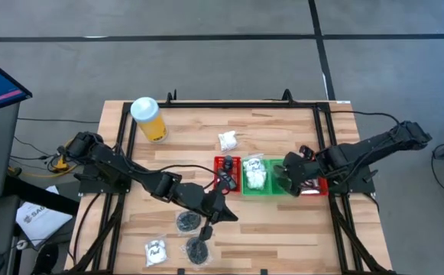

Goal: Pick & Place Travel size toiletries
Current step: Put the black hairbrush into the right green bin

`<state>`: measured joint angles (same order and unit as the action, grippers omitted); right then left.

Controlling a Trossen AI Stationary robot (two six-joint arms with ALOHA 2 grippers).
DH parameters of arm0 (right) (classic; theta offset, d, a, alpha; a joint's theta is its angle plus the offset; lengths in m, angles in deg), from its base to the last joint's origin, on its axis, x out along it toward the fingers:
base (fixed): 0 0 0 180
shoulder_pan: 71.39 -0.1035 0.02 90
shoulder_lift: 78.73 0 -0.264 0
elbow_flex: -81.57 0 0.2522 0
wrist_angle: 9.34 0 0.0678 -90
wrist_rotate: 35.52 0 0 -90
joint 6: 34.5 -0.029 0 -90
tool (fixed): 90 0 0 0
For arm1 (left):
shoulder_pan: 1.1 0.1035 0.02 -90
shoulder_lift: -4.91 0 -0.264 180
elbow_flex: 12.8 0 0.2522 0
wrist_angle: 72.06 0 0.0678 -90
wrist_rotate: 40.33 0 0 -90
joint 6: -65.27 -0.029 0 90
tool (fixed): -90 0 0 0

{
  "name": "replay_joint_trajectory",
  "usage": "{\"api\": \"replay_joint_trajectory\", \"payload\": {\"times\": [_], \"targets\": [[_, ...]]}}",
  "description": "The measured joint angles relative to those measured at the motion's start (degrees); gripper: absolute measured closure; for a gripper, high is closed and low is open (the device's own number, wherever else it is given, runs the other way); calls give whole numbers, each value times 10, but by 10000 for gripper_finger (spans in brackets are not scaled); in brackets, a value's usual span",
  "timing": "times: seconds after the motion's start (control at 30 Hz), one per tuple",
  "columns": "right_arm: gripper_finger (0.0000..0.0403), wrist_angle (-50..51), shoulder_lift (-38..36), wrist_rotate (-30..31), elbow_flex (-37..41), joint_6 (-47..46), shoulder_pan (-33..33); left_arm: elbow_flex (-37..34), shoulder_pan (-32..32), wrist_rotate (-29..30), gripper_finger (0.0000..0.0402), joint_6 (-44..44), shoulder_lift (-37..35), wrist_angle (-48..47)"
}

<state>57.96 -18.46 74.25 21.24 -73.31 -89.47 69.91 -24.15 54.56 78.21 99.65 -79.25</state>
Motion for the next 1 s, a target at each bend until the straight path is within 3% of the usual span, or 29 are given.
{"api": "replay_joint_trajectory", "payload": {"times": [0.47, 1.0], "targets": [[382, 76, 23, -2, 0, -46, 36, -1, 0, 1, 396, 11, 0, 0], [377, 94, 43, -4, 0, -54, 48, -1, 0, 1, 396, 11, 0, -1]]}}
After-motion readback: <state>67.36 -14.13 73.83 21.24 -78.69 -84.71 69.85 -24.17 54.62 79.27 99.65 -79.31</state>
